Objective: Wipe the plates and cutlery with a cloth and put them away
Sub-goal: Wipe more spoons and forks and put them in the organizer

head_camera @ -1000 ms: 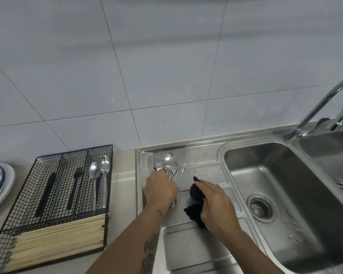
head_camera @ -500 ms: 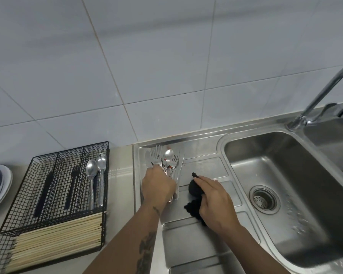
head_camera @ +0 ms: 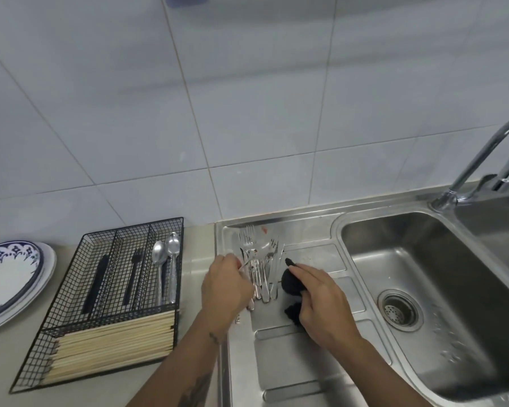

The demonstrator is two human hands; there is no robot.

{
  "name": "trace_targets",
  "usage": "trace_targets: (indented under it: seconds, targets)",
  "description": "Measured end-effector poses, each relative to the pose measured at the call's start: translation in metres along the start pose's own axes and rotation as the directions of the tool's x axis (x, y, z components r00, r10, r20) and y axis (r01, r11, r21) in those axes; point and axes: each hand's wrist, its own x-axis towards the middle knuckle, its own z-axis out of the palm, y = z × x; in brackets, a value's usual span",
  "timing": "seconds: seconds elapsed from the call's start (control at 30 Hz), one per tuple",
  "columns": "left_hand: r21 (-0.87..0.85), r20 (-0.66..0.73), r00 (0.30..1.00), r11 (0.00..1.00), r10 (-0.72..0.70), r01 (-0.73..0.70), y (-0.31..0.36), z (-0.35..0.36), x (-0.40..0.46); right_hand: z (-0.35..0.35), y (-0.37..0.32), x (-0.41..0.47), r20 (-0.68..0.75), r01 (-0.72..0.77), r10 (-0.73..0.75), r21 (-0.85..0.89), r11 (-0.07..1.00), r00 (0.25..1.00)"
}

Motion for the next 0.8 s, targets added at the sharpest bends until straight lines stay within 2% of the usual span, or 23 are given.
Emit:
trace_targets:
  seconds: [0.17, 0.3, 0.43, 0.6, 0.73, 0.8]
  targets:
    - [0.007, 0.021, 0.992, 0.992, 0.126, -0.126, 0.007, -0.038, -0.038, -0.007, -0.043, -0.006, -0.056, 0.209, -0.209, -0.007, 0.978, 0.976]
    - [-0.032, 0.061, 0.990, 0.992, 0.125, -0.123, 0.010, -0.072, -0.068, -0.009, -0.064, -0.021, -0.032, 0.364, -0.371, -0.140, 0.921, 0.928]
    - [0.028, 0.021, 0.987, 0.987, 0.159, -0.160, 0.010, -0.087, -0.094, -0.017, -0.061, -0.034, -0.038, 0.256, -0.270, -0.219, 0.942, 0.962]
    - [-0.015, 0.000, 0.977, 0.977, 0.212, -0.212, 0.012, -0.092, -0.113, -0.024, -0.084, -0.054, -0.086, 0.384, -0.406, -0.196, 0.902, 0.910]
    - [0.003, 0.019, 0.972, 0.972, 0.233, -0.233, 0.008, -0.092, -0.128, -0.036, -0.063, -0.061, -0.051, 0.262, -0.284, -0.259, 0.930, 0.957]
    - [-0.025, 0.009, 0.972, 0.971, 0.237, -0.236, 0.006, -0.091, -0.133, -0.036, -0.069, -0.068, -0.070, 0.282, -0.307, -0.246, 0.927, 0.949]
